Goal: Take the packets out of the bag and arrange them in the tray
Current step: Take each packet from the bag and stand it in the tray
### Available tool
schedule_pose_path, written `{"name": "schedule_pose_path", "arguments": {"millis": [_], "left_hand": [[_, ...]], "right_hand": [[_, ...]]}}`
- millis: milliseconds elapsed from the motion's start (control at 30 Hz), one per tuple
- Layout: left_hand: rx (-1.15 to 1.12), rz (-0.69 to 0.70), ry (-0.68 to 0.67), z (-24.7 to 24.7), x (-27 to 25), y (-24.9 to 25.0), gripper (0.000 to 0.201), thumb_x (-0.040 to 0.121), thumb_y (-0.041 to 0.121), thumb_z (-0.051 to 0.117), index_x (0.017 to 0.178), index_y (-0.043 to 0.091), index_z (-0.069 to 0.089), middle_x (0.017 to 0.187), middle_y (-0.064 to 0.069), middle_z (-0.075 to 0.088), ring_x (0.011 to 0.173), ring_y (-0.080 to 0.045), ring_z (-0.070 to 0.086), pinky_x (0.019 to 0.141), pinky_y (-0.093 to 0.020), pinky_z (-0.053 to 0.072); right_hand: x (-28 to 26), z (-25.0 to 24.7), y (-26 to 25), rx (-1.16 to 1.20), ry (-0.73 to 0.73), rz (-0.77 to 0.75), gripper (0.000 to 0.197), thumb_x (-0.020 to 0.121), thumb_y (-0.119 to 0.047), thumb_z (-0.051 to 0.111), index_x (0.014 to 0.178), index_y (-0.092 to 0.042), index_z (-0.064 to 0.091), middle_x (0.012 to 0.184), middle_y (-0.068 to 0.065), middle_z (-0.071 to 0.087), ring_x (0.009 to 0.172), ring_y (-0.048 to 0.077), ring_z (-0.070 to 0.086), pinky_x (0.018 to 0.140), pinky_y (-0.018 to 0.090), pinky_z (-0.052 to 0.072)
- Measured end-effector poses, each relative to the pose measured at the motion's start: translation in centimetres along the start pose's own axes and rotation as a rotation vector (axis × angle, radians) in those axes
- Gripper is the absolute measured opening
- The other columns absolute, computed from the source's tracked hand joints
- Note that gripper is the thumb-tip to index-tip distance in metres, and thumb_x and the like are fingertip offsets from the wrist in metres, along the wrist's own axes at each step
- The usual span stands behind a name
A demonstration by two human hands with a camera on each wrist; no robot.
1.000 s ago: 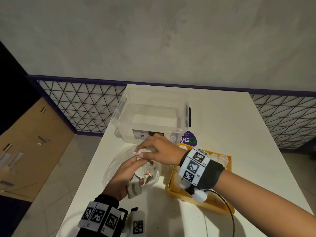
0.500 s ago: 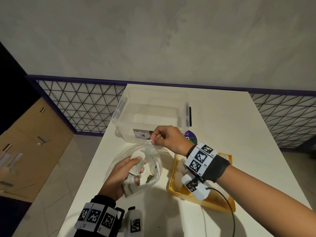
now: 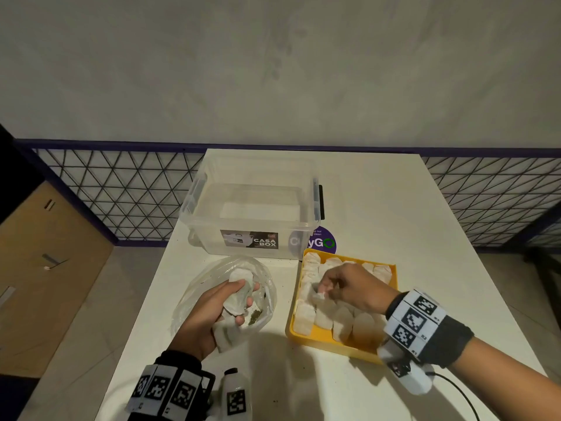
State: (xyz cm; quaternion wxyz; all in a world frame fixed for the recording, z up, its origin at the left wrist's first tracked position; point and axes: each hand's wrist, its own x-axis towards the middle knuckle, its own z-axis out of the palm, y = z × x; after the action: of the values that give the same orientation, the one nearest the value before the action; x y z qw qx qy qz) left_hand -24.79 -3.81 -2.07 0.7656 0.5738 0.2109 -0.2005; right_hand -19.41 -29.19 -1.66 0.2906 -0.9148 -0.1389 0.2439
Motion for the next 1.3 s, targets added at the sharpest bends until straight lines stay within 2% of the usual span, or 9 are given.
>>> {"name": "schedule_pose_path", "arguments": {"millis": [167,267,433,567,700,900,1067,1200,1300], "left_hand": [[0.002,-0.004,-0.027,0.2,0.0,-0.1,0.032,0.096,0.02,0.049,0.109,-0.003,0.067,0.071,-0.01,0.055,0.044,-0.015,0.042,0.044,-0.019,0.041],[-0.004,-0.003,-0.015,0.3,0.0,-0.2,0.03,0.095,0.019,0.051,0.106,-0.002,0.069,0.072,-0.011,0.056,0.048,-0.017,0.043,0.044,-0.02,0.041],[-0.018,-0.02,-0.001,0.6,-0.2,-0.1,0.028,0.094,0.019,0.054,0.103,-0.001,0.07,0.076,-0.015,0.059,0.063,-0.023,0.046,0.043,-0.02,0.042],[-0.033,-0.027,0.012,0.9,-0.4,0.2,0.022,0.093,0.017,0.055,0.1,0.0,0.067,0.07,-0.013,0.061,0.053,-0.019,0.045,0.04,-0.019,0.04],[-0.007,-0.016,0.018,1.2,-0.4,0.4,0.015,0.093,0.017,0.055,0.087,0.008,0.066,0.069,-0.013,0.061,0.045,-0.018,0.043,0.041,-0.02,0.039],[-0.015,0.01,0.004,1.9,-0.2,0.4,0.016,0.094,0.014,0.053,0.095,0.002,0.063,0.068,-0.013,0.061,0.05,-0.016,0.054,0.041,-0.021,0.042],[-0.038,0.02,-0.018,1.8,-0.6,0.6,0.02,0.094,0.012,0.051,0.09,0.001,0.067,0.065,-0.014,0.06,0.048,-0.016,0.054,0.041,-0.02,0.041],[-0.098,0.027,0.016,0.9,-0.4,0.4,0.024,0.095,0.013,0.048,0.111,0.007,0.066,0.094,-0.018,0.068,0.063,-0.018,0.055,0.046,-0.023,0.04],[-0.098,0.033,0.042,0.5,-0.1,0.3,0.028,0.096,0.009,0.043,0.113,0.014,0.065,0.107,-0.014,0.072,0.066,-0.016,0.056,0.04,-0.021,0.04]], "right_hand": [[0.4,2.5,1.7,-0.065,-0.135,0.09,0.023,0.082,-0.001,0.059,0.091,-0.021,0.065,0.087,-0.005,0.059,0.083,0.009,0.053,0.065,0.008,0.037],[1.2,3.6,2.4,-0.105,-0.135,0.155,0.021,0.081,0.0,0.057,0.092,-0.017,0.065,0.091,-0.001,0.062,0.09,0.017,0.058,0.076,0.02,0.043],[1.6,4.3,2.6,-0.322,0.012,0.103,0.018,0.086,-0.01,0.049,0.095,-0.021,0.061,0.105,0.008,0.062,0.103,0.025,0.052,0.075,0.026,0.034],[1.4,3.7,2.3,-0.417,0.108,-0.031,0.017,0.087,-0.015,0.048,0.101,-0.018,0.058,0.107,0.003,0.061,0.106,0.022,0.046,0.079,0.027,0.031],[1.8,2.5,-0.3,-0.199,0.284,-0.209,0.017,0.093,-0.022,0.047,0.105,-0.019,0.06,0.101,-0.001,0.058,0.1,0.015,0.044,0.081,0.024,0.031],[3.3,1.6,-6.6,0.083,0.113,-0.382,0.031,0.094,-0.026,0.05,0.125,-0.024,0.055,0.101,-0.005,0.052,0.096,0.005,0.041,0.085,0.021,0.032],[4.3,2.2,-7.7,0.141,0.11,-0.357,0.021,0.09,-0.017,0.058,0.108,-0.009,0.065,0.101,0.003,0.06,0.083,0.007,0.049,0.074,0.018,0.038],[4.7,2.0,-7.2,0.379,0.131,-0.271,0.015,0.089,-0.01,0.057,0.102,-0.005,0.064,0.079,-0.006,0.058,0.067,0.004,0.052,0.063,0.015,0.042],[4.6,1.7,-7.0,0.567,0.089,-0.237,0.01,0.09,-0.005,0.056,0.099,-0.007,0.059,0.07,-0.003,0.055,0.053,-0.003,0.053,0.057,0.015,0.046]]}}
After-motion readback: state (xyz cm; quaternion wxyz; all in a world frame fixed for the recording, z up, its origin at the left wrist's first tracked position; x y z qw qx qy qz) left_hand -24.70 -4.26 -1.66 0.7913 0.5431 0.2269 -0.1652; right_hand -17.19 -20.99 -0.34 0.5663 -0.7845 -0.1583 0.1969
